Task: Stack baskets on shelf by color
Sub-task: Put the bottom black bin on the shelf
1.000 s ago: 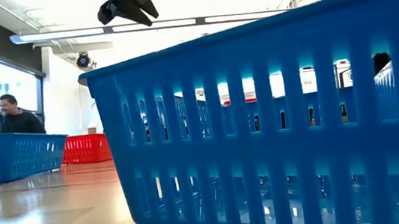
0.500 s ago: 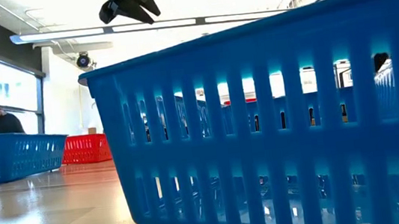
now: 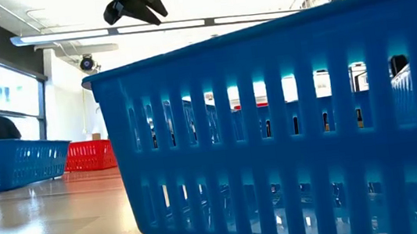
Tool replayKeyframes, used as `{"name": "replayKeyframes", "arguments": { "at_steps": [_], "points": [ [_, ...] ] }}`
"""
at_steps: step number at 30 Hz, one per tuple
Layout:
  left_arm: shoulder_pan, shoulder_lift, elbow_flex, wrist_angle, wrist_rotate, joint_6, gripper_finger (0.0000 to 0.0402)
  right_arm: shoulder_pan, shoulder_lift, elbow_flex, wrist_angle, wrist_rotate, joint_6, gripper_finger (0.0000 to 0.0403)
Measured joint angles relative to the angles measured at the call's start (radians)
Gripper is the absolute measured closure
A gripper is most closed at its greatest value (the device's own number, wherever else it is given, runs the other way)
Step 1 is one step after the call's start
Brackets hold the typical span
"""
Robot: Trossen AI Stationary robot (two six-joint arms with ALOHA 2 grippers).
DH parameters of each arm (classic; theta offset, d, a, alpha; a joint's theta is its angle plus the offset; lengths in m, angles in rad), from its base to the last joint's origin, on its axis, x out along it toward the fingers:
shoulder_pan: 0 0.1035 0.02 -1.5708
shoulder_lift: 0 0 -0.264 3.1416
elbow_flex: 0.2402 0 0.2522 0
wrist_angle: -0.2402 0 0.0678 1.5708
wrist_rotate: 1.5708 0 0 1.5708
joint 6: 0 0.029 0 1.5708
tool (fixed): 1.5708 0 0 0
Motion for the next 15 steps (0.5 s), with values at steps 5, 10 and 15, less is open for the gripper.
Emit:
{"name": "replayKeyframes", "arguments": {
  "at_steps": [5,10,15],
  "points": [
    [0.000,0.000,0.000,0.000,0.000,0.000,0.0270,0.000,0.069,0.000,0.005,0.063,0.045,0.0320],
    [0.000,0.000,0.000,-0.001,0.021,0.000,0.0270,0.000,0.084,0.000,0.004,0.155,0.095,0.0320],
    [0.000,0.000,0.000,-0.001,0.029,0.000,0.0270,0.000,0.082,-0.001,0.017,0.206,0.139,0.0320]
  ]
}}
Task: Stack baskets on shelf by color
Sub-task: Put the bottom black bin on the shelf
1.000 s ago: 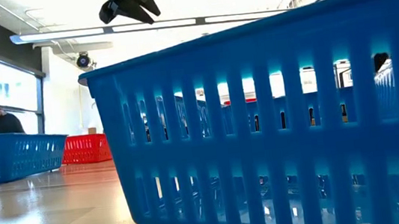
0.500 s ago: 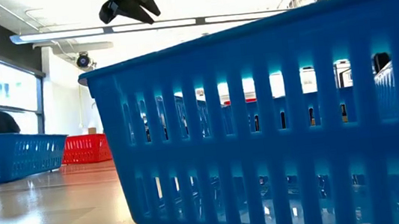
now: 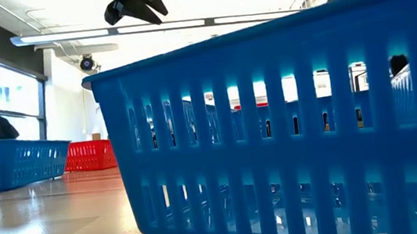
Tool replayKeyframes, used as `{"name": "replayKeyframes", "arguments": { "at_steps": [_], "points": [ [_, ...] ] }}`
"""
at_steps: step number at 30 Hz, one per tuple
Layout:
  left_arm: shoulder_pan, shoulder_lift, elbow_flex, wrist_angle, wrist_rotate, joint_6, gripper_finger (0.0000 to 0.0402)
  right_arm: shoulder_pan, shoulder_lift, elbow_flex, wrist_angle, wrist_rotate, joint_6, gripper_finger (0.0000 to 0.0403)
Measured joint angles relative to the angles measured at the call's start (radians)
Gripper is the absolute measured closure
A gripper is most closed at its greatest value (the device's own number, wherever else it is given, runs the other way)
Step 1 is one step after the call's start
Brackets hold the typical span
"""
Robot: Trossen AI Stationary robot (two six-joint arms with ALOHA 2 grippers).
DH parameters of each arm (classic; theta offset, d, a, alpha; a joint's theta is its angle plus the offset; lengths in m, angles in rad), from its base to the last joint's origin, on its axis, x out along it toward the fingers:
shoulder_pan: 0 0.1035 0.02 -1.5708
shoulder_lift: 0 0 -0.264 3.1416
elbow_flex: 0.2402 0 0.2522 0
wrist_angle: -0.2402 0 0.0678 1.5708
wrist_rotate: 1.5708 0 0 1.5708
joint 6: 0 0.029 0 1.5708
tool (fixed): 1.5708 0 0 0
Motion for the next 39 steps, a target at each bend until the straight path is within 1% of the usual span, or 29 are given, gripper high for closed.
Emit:
{"name": "replayKeyframes", "arguments": {
  "at_steps": [4,5,10,13,15,19,22,24,27,30,32,36,39],
  "points": [
    [0.000,0.000,0.000,0.000,0.000,0.004,0.0270,0.000,0.000,0.000,0.026,0.056,0.026,0.0320],
    [0.000,0.000,0.000,0.000,0.000,0.009,0.0270,0.000,0.000,0.000,0.025,0.052,0.026,0.0320],
    [0.000,0.000,0.000,0.000,0.000,0.015,0.0270,0.000,-0.001,0.046,-0.023,-0.053,0.048,0.0320],
    [0.000,0.000,0.000,0.000,0.000,0.016,0.0270,0.000,-0.001,0.099,-0.042,-0.094,0.095,0.0320],
    [0.000,0.000,0.000,0.000,0.000,0.019,0.0270,0.000,-0.001,0.139,-0.029,-0.113,0.122,0.0320],
    [0.000,0.000,0.000,0.000,-0.013,0.035,0.0270,0.000,-0.001,0.213,0.072,-0.135,0.181,0.0320],
    [0.000,0.000,0.000,0.000,-0.039,0.035,0.0270,-0.008,-0.001,0.246,0.163,-0.123,0.227,0.0320],
    [0.000,0.000,0.000,0.000,-0.064,0.036,0.0270,-0.017,-0.001,0.254,0.214,-0.095,0.258,0.0320],
    [0.000,0.000,0.000,-0.001,-0.100,0.067,0.0270,-0.032,-0.001,0.244,0.289,-0.048,0.332,0.0320],
    [0.000,0.000,0.000,-0.001,-0.130,0.114,0.0270,-0.051,0.006,0.223,0.344,-0.032,0.392,0.0320],
    [0.000,0.000,0.000,-0.002,-0.162,0.148,0.0270,-0.063,0.017,0.212,0.359,-0.015,0.432,0.0320],
    [0.001,0.000,0.000,-0.002,-0.238,0.223,0.0270,-0.081,0.065,0.209,0.346,0.056,0.532,0.0320],
    [0.018,-0.005,0.000,-0.003,-0.267,0.270,0.0270,-0.094,0.109,0.209,0.347,0.066,0.596,0.0320]
  ]
}}
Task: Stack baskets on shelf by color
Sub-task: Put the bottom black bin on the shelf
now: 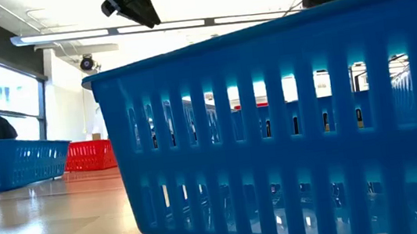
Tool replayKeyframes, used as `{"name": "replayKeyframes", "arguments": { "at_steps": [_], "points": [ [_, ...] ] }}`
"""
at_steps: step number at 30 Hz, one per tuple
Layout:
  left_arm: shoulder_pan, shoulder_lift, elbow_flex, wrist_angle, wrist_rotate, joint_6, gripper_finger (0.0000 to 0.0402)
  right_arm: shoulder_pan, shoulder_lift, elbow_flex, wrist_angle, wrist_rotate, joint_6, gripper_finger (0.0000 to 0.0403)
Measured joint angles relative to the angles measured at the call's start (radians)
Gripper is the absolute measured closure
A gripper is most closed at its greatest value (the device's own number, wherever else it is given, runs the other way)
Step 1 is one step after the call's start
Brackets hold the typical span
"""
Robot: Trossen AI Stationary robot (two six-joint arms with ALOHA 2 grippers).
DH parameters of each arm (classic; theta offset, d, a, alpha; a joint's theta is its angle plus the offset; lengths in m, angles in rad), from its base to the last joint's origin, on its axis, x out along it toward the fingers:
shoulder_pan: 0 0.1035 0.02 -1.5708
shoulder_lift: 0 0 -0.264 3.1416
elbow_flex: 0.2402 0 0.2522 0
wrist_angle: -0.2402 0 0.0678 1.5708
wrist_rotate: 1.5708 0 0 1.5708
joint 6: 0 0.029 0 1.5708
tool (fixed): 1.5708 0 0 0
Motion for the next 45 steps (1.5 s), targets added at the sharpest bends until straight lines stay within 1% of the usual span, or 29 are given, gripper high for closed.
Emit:
{"name": "replayKeyframes", "arguments": {
  "at_steps": [7,14,17,24,32,41,45],
  "points": [
    [0.058,-0.024,0.000,-0.009,0.004,0.059,0.0270,-0.008,0.103,0.000,-0.005,0.034,0.116,0.0320],
    [0.108,-0.043,0.000,-0.011,0.006,0.131,0.0270,-0.008,0.180,-0.001,-0.011,0.083,0.166,0.0320],
    [0.129,-0.050,0.000,-0.025,0.007,0.133,0.0270,-0.008,0.203,-0.001,-0.017,0.117,0.199,0.0320],
    [0.157,-0.051,0.000,-0.044,0.007,0.134,0.0270,-0.008,0.264,-0.001,-0.016,0.153,0.233,0.0320],
    [0.174,-0.051,0.000,-0.055,0.017,0.177,0.0270,-0.008,0.305,-0.001,0.009,0.163,0.228,0.0320],
    [0.174,-0.051,0.000,-0.055,0.018,0.181,0.0270,0.011,0.300,-0.001,0.010,0.097,0.110,0.0320],
    [0.174,-0.051,0.000,-0.055,0.018,0.195,0.0270,0.025,0.300,-0.001,0.008,0.116,0.113,0.0320]
  ]
}}
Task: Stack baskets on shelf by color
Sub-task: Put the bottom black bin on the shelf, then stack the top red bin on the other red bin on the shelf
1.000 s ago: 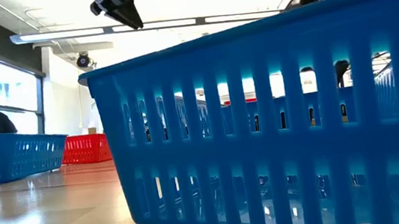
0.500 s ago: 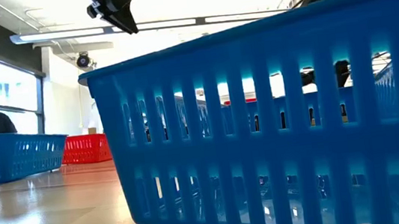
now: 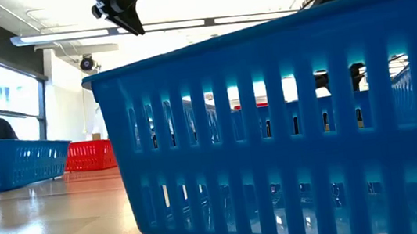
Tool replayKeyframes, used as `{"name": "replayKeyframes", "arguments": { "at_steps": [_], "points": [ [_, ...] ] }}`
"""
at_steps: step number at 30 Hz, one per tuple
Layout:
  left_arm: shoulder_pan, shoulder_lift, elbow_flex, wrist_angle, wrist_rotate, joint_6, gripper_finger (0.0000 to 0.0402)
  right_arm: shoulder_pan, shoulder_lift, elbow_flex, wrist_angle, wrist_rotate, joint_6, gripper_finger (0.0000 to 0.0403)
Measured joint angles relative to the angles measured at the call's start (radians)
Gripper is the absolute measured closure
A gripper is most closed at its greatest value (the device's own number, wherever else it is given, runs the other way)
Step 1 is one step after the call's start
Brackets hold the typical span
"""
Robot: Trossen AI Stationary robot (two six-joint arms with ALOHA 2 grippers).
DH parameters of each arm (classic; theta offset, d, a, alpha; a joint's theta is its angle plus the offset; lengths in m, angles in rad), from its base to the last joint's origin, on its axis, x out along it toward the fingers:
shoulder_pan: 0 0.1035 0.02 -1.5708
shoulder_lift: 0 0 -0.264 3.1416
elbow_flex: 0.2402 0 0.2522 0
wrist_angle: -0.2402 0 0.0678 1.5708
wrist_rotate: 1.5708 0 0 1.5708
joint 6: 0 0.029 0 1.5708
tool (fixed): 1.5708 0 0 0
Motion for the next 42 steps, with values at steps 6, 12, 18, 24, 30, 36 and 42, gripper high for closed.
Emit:
{"name": "replayKeyframes", "arguments": {
  "at_steps": [6,12,18,24,30,36,42],
  "points": [
    [0.000,0.000,0.000,0.000,0.000,-0.001,0.0270,0.003,-0.019,0.000,-0.013,0.050,0.041,0.0320],
    [0.000,0.000,0.000,-0.003,0.001,-0.001,0.0270,0.006,-0.064,0.038,-0.034,0.043,0.043,0.0320],
    [0.004,0.000,0.000,-0.082,0.045,-0.012,0.0270,0.064,-0.116,0.081,-0.070,-0.036,0.078,0.0320],
    [0.043,0.000,0.000,-0.179,0.183,-0.037,0.0270,0.194,-0.157,0.136,-0.111,-0.049,0.136,0.0320],
    [0.071,0.000,-0.016,-0.226,0.294,-0.037,0.0270,0.336,-0.175,0.174,-0.110,-0.057,0.216,0.0320],
    [0.070,-0.002,-0.119,-0.233,0.336,-0.045,0.0270,0.472,-0.175,0.183,-0.098,-0.100,0.276,0.0320],
    [0.082,-0.002,-0.191,-0.233,0.317,-0.148,0.0270,0.575,-0.175,0.183,-0.089,-0.122,0.302,0.0320]
  ]
}}
